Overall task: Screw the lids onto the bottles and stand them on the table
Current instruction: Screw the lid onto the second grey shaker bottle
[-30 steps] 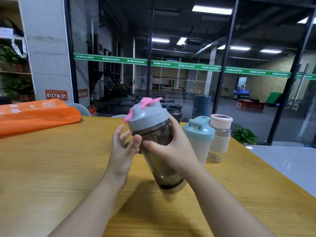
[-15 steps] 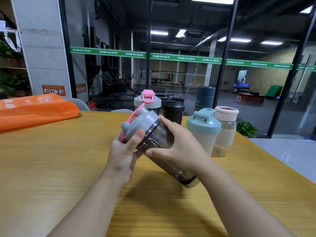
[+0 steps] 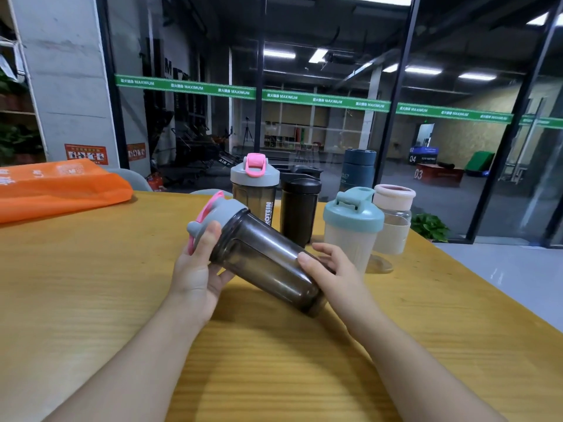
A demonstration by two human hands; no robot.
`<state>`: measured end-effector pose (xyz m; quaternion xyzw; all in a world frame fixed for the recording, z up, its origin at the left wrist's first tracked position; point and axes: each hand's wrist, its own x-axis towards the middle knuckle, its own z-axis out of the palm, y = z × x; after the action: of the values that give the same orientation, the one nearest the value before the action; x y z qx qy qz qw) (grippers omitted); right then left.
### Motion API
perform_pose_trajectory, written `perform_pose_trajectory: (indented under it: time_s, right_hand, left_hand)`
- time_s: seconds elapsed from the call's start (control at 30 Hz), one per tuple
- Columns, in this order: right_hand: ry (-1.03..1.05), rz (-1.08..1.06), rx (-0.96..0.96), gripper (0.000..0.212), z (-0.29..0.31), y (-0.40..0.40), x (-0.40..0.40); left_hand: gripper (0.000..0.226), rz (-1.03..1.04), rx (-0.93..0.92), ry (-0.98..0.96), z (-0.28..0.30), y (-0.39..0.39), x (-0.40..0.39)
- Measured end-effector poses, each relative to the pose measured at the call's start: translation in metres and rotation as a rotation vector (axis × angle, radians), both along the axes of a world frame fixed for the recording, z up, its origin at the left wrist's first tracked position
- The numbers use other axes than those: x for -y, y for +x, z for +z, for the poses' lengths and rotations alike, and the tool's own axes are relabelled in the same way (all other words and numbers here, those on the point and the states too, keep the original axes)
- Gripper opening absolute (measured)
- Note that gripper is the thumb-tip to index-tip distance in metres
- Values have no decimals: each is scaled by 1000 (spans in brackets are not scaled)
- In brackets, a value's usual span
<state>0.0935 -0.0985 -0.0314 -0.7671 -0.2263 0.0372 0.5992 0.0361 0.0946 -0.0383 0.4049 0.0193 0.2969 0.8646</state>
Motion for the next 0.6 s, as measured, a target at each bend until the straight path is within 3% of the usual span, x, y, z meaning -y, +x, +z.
perform_pose_trajectory:
  time_s: [0.1, 0.17, 0.33, 0.47, 0.6]
  right_hand:
    - [106, 29, -270, 93, -4, 5, -3]
    - [185, 100, -485, 93, -1, 4, -3]
    - [216, 140, -706, 70, 5, -3, -2]
    - [202, 113, -677, 48, 4, -1, 2]
    - [176, 112, -630, 37, 8, 1, 8]
  left_hand:
    - [48, 11, 3, -32, -4, 1, -2]
    - [44, 8, 10, -55, -3, 1, -2]
    - [77, 18, -58, 45, -3, -1, 0]
    - [75, 2, -203, 186, -2, -3, -11]
    - [113, -92, -278, 387, -5, -10, -29]
